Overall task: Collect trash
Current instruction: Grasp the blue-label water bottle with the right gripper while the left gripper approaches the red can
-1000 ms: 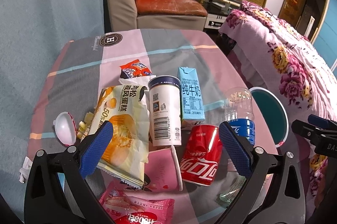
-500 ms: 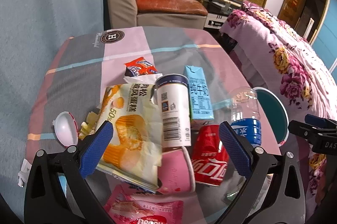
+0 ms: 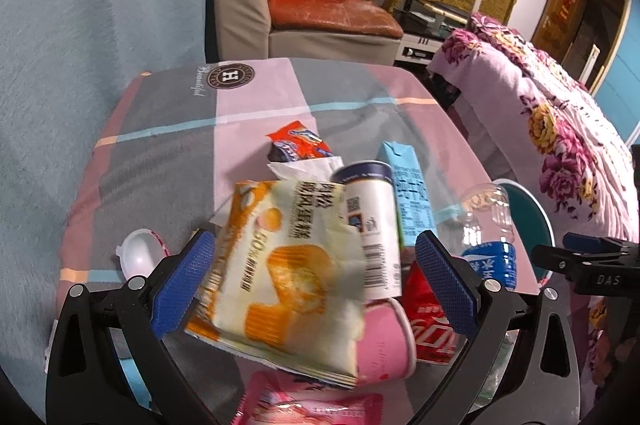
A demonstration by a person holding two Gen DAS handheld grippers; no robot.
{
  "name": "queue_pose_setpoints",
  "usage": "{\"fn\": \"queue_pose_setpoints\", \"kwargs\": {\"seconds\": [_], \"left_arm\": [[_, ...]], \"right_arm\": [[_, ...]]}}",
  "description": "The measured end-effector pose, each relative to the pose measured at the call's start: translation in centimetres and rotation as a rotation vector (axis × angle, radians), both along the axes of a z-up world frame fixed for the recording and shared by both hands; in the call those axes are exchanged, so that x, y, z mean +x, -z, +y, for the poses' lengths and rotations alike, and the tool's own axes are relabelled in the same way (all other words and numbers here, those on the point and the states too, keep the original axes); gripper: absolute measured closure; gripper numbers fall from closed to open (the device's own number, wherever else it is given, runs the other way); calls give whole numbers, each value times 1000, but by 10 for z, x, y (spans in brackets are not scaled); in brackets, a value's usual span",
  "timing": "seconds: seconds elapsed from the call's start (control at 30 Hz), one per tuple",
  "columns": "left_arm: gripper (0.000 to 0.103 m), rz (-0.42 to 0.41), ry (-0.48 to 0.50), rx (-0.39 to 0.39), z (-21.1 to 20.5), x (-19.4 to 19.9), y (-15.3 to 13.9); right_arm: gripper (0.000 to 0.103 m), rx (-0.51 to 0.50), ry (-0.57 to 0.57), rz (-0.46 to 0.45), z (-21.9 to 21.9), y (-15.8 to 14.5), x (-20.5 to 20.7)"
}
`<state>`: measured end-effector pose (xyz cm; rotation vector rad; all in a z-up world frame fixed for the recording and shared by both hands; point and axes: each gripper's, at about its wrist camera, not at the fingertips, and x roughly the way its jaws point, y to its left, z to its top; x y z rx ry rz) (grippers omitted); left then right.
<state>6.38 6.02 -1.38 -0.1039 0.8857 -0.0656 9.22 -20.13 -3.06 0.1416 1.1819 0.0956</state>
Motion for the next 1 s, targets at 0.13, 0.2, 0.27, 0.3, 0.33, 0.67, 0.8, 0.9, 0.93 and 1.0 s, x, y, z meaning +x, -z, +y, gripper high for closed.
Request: {"fn": "queue_pose_setpoints", "kwargs": {"seconds": [0.13,0.2,0.27,0.3,0.33,0.67,0.8,0.9,0.93,1.0], "left_arm": [[3,15,-4,-19,12,5,5],[3,21,1,-17,13,7,7],[3,23,12,-14,13,8,7],[3,22,17,-13,13,8,7],[3,23,25,-12,12,8,7],[10,20,134,41,-22,2,-2],[17,41,208,67,-46,-2,-7],[17,52,277,95,-72,-8,-10],[17,64,309,112,-83,-11,-8],[17,97,349,152,-100,-13,1]], "right_arm": [[6,26,-8,41,9,16,12],[6,45,-10,59,12,23,19],[15,59,-5,70,14,29,26],[17,76,-3,78,14,33,30],[18,107,2,89,13,37,34],[36,272,-38,98,13,43,40],[36,287,-12,33,-5,22,33],[36,270,-1,-15,-19,5,26],[36,260,4,-35,-24,-1,23],[36,254,19,-60,-36,-9,19]]}}
